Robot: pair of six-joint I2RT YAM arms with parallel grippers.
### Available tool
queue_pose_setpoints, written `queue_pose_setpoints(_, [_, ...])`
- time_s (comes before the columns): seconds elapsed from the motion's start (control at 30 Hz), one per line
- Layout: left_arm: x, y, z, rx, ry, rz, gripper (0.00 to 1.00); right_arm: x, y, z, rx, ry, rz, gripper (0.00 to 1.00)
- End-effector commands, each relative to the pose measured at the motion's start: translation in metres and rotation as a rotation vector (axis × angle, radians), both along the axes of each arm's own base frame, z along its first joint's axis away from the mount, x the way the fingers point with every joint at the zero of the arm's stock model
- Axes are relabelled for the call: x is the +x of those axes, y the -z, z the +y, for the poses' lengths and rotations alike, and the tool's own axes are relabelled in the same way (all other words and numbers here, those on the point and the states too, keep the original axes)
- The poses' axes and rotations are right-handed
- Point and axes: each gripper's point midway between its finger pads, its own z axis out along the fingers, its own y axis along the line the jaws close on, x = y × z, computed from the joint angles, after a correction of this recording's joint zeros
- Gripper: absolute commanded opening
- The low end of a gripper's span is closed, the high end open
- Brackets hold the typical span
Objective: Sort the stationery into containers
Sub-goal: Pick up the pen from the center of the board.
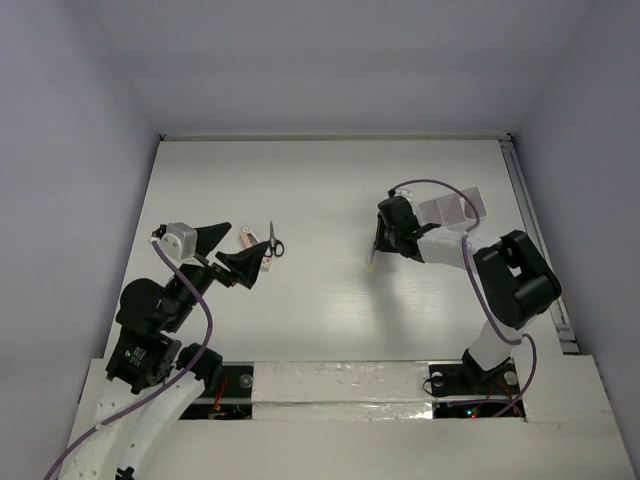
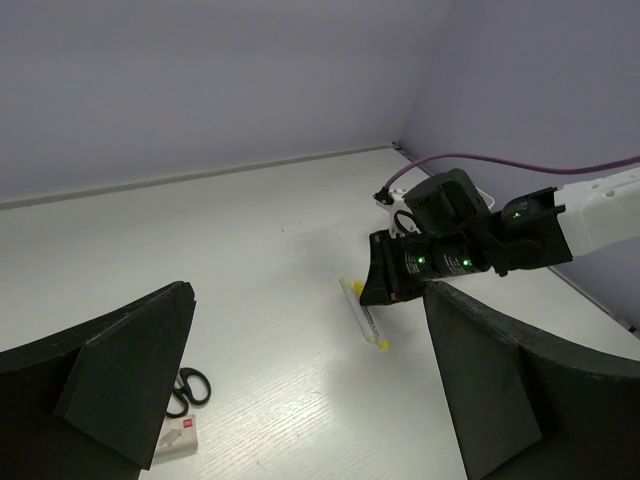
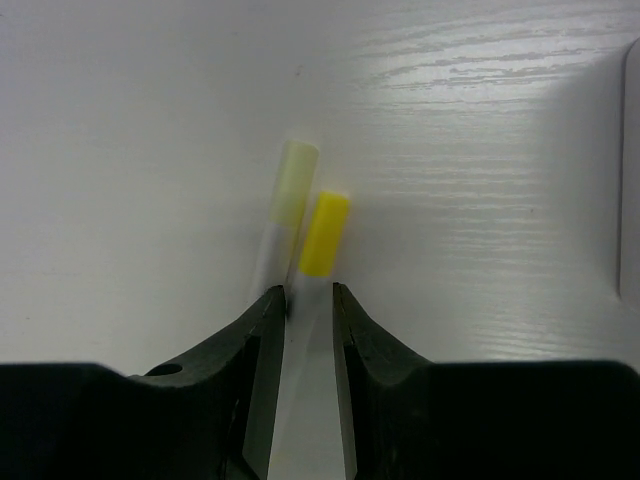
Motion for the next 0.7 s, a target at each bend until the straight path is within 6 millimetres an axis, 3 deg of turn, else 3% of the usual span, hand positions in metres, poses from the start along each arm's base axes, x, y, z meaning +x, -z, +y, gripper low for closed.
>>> queue_pose_setpoints(0.0, [-0.001, -0.025, 0.003, -0.02, -0.01, -0.064, 0.99, 0.009, -0.003, 0.005, 0.004, 0.018, -0.024, 0.31])
queue_pose_setpoints(0.23, [-0.001, -0.024, 0.003, -0.018, -0.008, -0.062, 0.99, 0.01, 0.006, -0.004, -0.056, 0.032, -0.006, 0.24])
queue_pose_setpoints(0.43, [-0.001, -0.025, 0.004, -0.02, -0.014, -0.064, 0.99, 0.016, 0.009, -0.011, -0.128, 0.033, 0.008, 0.3])
queue_pose_setpoints(0.67, [-0.001, -0.025, 0.003, -0.02, -0.011, -0.064, 0.99, 0.02, 0.009, -0.019, -0.217, 0.016, 0.02, 0.2])
